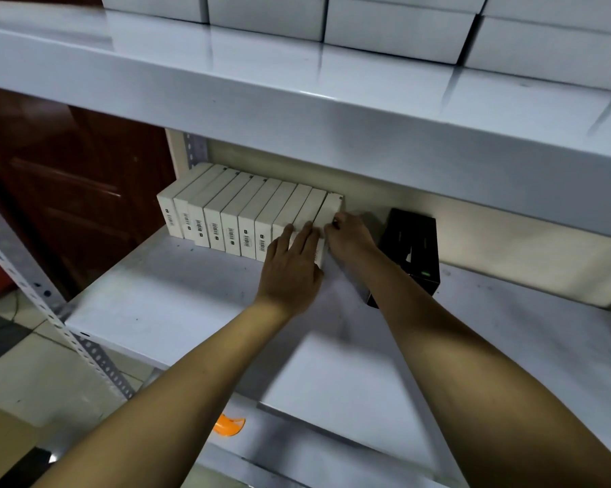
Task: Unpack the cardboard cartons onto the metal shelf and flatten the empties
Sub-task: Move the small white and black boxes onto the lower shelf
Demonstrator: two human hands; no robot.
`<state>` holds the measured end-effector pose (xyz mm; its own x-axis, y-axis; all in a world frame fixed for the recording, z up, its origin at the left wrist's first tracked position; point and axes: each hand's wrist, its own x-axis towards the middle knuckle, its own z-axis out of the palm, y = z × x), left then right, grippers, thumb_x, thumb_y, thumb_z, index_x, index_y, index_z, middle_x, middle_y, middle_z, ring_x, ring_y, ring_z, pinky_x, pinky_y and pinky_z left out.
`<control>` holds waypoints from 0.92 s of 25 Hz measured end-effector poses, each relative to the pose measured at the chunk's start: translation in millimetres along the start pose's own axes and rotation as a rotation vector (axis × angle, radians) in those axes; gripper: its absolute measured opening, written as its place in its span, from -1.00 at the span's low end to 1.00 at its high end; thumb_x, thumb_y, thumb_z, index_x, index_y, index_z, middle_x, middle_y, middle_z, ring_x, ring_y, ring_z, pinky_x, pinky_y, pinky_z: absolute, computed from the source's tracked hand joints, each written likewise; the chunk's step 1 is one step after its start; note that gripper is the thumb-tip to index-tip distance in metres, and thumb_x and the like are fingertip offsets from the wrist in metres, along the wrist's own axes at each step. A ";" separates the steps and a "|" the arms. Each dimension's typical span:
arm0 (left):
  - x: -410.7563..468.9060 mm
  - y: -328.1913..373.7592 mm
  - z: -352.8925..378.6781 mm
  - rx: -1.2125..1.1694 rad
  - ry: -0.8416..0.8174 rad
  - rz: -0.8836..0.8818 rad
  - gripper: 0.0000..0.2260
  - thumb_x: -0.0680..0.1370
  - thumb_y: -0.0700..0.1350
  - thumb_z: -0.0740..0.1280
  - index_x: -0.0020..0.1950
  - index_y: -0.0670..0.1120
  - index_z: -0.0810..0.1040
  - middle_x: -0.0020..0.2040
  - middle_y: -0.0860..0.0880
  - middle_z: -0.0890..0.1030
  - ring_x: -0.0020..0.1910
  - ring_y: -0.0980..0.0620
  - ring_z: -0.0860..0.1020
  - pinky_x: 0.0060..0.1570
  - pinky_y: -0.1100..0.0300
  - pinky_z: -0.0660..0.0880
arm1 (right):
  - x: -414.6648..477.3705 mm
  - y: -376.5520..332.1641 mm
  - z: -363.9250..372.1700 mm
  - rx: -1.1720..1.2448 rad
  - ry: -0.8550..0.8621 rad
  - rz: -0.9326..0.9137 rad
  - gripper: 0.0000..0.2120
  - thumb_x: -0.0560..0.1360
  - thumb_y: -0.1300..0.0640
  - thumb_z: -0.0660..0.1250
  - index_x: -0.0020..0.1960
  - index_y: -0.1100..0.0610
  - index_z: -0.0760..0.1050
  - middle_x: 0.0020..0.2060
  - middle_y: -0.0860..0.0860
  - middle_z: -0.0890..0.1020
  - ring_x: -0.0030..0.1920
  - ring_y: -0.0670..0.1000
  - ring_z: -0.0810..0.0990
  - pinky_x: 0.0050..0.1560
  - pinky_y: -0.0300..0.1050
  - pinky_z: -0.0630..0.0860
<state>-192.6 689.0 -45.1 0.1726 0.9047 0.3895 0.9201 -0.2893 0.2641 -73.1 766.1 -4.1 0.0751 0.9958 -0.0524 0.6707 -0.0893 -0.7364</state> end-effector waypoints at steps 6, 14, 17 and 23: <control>-2.5 2.1 -4.0 -0.026 0.010 -0.002 -0.45 0.53 -0.18 0.32 0.53 -0.15 0.32 0.54 -0.15 0.33 0.53 -0.27 0.25 0.40 -0.15 0.29 | -9.2 1.1 -3.4 -0.027 0.004 -0.033 -0.77 0.66 0.11 0.16 0.17 0.20 0.51 0.09 0.19 0.62 0.02 0.15 0.63 -0.25 -0.13 0.43; -22.1 5.0 -19.7 -0.022 -0.061 -0.073 -0.44 0.62 -0.07 0.24 0.61 -0.05 0.17 0.61 -0.04 0.18 0.59 -0.13 0.13 0.51 -0.02 0.13 | -51.2 10.1 -3.6 0.059 0.019 -0.108 -0.80 0.65 0.12 0.17 0.21 0.15 0.46 0.09 0.12 0.62 -0.01 0.07 0.66 -0.32 -0.34 0.43; -36.7 1.7 -26.8 -0.041 -0.044 -0.097 -0.49 0.60 -0.08 0.26 0.55 -0.07 0.29 0.53 -0.06 0.34 0.50 -0.14 0.28 0.43 -0.03 0.23 | -75.9 18.6 -1.7 0.109 0.004 -0.178 -0.63 0.65 0.11 0.22 0.44 0.14 0.40 0.31 0.07 0.58 0.28 0.06 0.59 0.16 -0.22 0.49; -74.6 1.4 -42.5 -0.074 0.044 -0.141 -0.54 0.49 -0.09 0.25 0.39 -0.16 0.48 0.33 -0.13 0.56 0.30 -0.20 0.50 0.24 -0.11 0.43 | -124.8 27.5 3.9 0.086 0.030 -0.279 -0.61 0.65 0.14 0.22 0.48 0.06 0.39 0.39 0.00 0.53 0.38 -0.03 0.50 0.19 -0.37 0.31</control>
<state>-219.2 607.8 -36.3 0.0264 0.9237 0.3823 0.9053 -0.1843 0.3827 -66.9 639.5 -20.5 -0.0807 0.9804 0.1797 0.6039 0.1916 -0.7737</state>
